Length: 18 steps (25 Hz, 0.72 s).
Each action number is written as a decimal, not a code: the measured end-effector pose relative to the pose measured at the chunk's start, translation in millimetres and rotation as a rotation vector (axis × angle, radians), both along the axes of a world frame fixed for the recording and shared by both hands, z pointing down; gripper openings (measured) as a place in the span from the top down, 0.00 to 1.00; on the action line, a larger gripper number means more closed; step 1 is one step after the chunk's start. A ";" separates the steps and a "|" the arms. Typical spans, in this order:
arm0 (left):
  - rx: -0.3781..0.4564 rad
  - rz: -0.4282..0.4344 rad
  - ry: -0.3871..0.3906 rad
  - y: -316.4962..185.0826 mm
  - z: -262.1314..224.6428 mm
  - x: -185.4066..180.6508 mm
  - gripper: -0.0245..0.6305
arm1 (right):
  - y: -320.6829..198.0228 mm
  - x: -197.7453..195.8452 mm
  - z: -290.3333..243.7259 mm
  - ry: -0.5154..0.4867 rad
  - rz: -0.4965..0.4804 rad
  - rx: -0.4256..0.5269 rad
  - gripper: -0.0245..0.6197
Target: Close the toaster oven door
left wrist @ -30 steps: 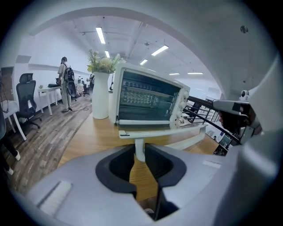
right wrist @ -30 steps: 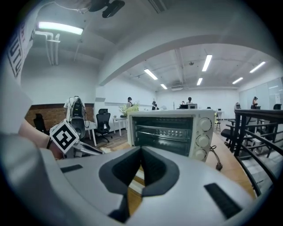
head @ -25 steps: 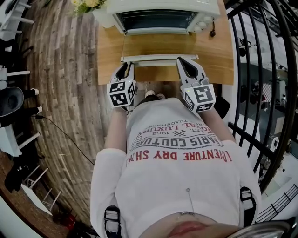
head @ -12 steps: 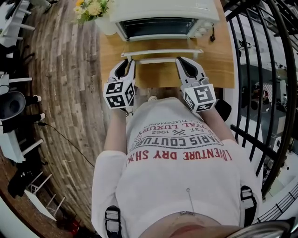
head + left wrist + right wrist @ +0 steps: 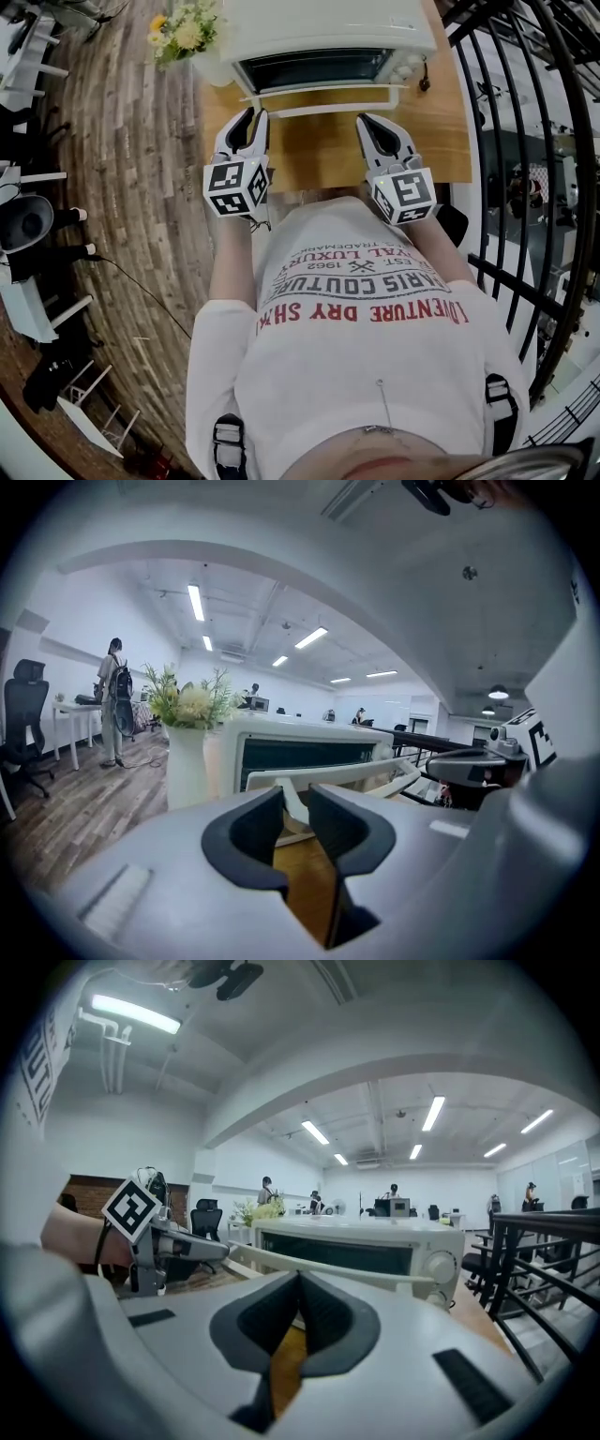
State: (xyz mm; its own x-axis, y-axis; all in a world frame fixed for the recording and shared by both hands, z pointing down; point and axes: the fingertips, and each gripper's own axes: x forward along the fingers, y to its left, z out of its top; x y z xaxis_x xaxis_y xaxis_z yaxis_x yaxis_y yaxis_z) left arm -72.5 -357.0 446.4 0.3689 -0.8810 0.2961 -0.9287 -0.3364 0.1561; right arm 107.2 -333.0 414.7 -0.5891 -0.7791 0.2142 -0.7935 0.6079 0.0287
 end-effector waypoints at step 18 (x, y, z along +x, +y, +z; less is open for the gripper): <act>0.103 0.032 -0.137 -52.4 -27.6 -2.0 0.83 | -17.2 -4.1 -14.8 -0.033 0.026 0.016 0.95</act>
